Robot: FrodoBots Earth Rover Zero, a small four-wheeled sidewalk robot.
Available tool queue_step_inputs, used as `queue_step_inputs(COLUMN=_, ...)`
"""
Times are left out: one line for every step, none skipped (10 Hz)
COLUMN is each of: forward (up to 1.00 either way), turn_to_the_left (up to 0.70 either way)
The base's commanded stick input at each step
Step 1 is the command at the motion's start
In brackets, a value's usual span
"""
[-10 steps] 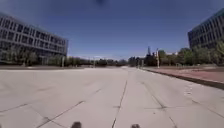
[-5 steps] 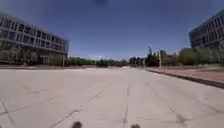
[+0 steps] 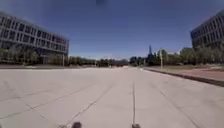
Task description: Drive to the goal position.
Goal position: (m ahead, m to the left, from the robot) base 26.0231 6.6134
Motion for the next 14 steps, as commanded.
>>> queue_step_inputs(forward=0.85, turn_to_the_left=0.01)
queue_step_inputs(forward=0.85, turn_to_the_left=0.01)
queue_step_inputs(forward=0.85, turn_to_the_left=0.01)
queue_step_inputs(forward=0.85, turn_to_the_left=0.01)
queue_step_inputs(forward=0.85, turn_to_the_left=0.01)
queue_step_inputs(forward=0.85, turn_to_the_left=0.01)
queue_step_inputs(forward=0.85, turn_to_the_left=0.01)
queue_step_inputs(forward=0.85, turn_to_the_left=0.01)
queue_step_inputs(forward=0.85, turn_to_the_left=0.01)
queue_step_inputs(forward=0.85, turn_to_the_left=0.01)
queue_step_inputs(forward=0.85, turn_to_the_left=0.01)
queue_step_inputs(forward=0.85, turn_to_the_left=0.01)
queue_step_inputs(forward=0.85, turn_to_the_left=0.01)
queue_step_inputs(forward=0.85, turn_to_the_left=0.01)
